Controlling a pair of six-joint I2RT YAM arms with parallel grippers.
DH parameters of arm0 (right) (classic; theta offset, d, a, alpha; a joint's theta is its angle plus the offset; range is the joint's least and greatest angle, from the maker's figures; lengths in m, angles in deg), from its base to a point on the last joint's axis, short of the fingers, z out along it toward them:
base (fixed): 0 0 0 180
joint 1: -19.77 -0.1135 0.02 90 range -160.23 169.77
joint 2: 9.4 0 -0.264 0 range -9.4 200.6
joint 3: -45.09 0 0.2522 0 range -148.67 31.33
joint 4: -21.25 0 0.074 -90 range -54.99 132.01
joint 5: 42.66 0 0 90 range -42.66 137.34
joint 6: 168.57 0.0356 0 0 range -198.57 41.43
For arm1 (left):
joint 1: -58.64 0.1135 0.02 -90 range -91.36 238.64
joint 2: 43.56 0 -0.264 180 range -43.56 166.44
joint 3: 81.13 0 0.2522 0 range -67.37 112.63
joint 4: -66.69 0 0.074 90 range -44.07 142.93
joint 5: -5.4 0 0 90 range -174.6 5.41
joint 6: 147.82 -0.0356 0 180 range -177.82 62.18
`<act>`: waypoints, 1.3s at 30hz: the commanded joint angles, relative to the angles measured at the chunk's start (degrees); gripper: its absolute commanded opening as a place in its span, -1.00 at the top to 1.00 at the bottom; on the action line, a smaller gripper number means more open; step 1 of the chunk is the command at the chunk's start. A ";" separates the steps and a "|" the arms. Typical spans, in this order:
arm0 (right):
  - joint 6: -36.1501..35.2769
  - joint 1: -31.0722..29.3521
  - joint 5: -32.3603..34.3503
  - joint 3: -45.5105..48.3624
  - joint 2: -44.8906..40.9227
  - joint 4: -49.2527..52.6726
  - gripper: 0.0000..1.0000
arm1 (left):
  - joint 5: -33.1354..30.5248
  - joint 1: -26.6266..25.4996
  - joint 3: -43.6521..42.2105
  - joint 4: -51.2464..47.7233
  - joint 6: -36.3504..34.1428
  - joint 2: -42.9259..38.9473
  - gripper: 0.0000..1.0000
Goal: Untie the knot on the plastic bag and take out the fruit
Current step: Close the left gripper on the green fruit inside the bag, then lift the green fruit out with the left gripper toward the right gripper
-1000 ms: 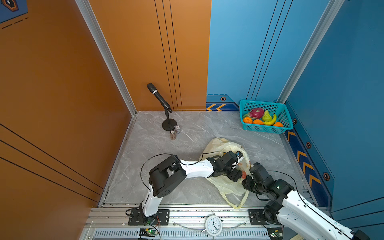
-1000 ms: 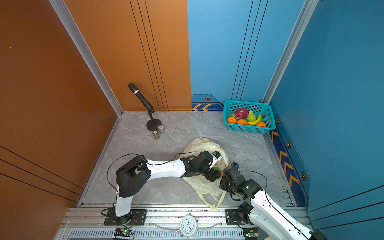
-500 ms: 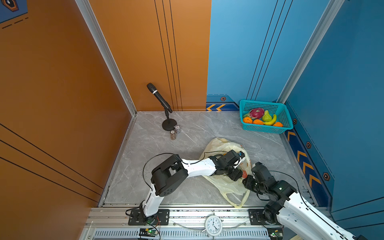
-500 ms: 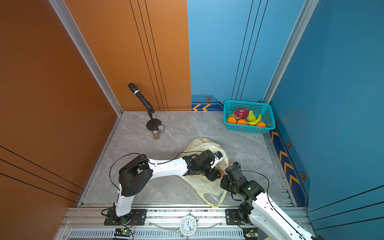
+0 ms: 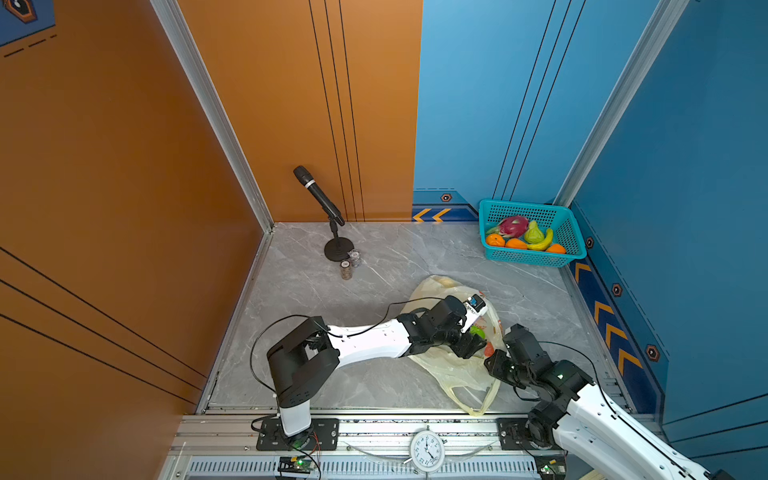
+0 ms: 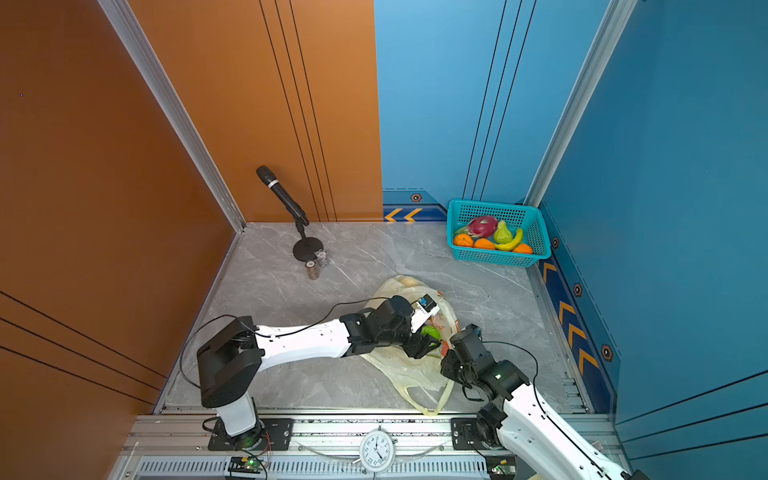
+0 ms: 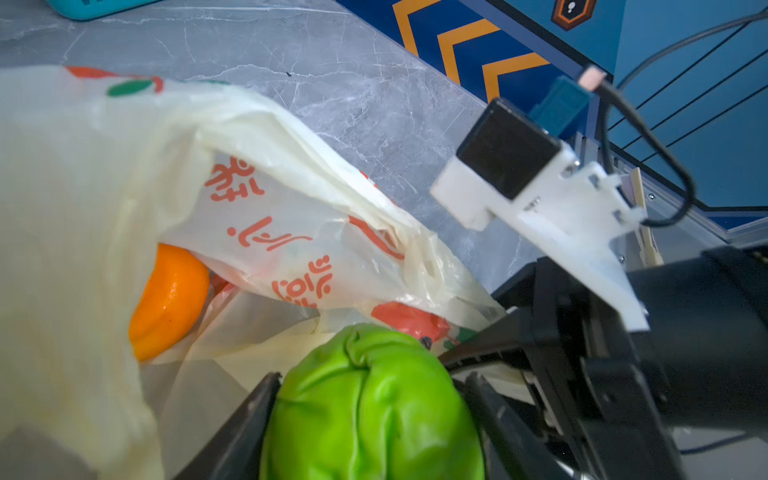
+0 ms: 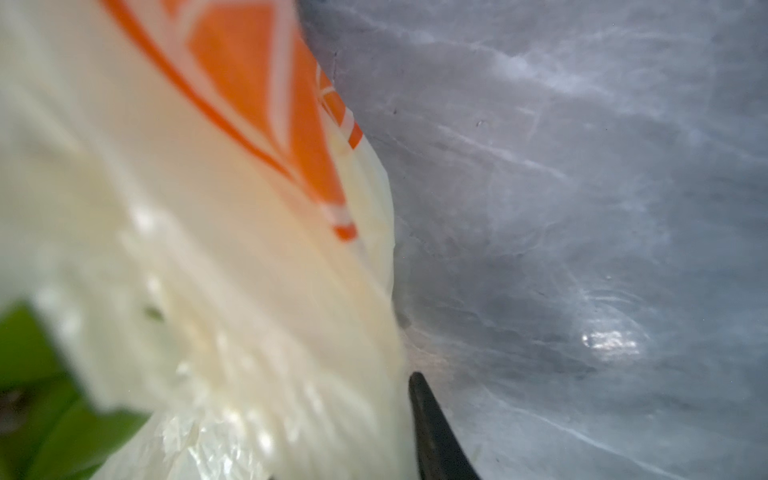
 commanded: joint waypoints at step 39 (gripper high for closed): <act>9.18 9.82 -25.21 -7.67 -11.72 -28.53 -0.69 | 10.13 2.86 -14.32 35.11 -8.22 -15.81 0.05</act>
